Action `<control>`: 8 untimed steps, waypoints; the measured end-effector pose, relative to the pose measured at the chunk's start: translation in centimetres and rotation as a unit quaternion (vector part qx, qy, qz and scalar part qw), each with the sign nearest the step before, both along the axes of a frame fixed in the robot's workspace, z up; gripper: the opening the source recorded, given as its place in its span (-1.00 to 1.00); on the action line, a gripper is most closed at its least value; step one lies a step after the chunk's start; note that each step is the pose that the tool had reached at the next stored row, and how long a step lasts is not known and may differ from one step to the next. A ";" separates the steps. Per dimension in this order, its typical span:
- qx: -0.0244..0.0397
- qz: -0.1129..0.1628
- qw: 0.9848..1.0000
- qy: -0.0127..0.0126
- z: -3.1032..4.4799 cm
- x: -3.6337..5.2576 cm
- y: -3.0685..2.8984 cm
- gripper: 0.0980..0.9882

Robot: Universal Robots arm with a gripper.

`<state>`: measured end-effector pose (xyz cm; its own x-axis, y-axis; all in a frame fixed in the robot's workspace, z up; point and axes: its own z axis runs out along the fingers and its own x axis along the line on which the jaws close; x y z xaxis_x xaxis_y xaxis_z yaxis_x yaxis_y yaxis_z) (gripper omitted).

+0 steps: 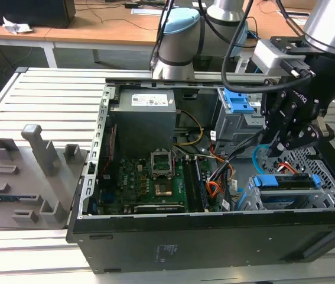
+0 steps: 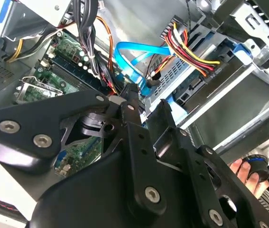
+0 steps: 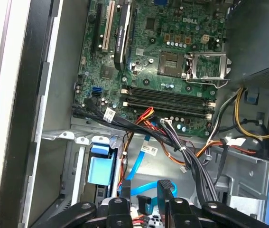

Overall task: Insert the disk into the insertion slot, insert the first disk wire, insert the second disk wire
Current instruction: 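Insert the second disk wire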

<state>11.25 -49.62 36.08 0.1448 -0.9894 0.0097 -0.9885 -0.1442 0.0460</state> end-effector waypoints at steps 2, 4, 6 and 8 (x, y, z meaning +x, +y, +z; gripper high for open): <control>-0.001 0.000 1.000 0.000 -0.23 0.07 0.16 -0.41; -0.004 0.001 1.000 0.000 -0.40 0.25 0.26 -0.41; -0.005 0.001 1.000 0.000 -0.39 0.25 0.25 -0.41; -0.005 0.001 1.000 0.000 -0.39 0.25 0.26 -0.41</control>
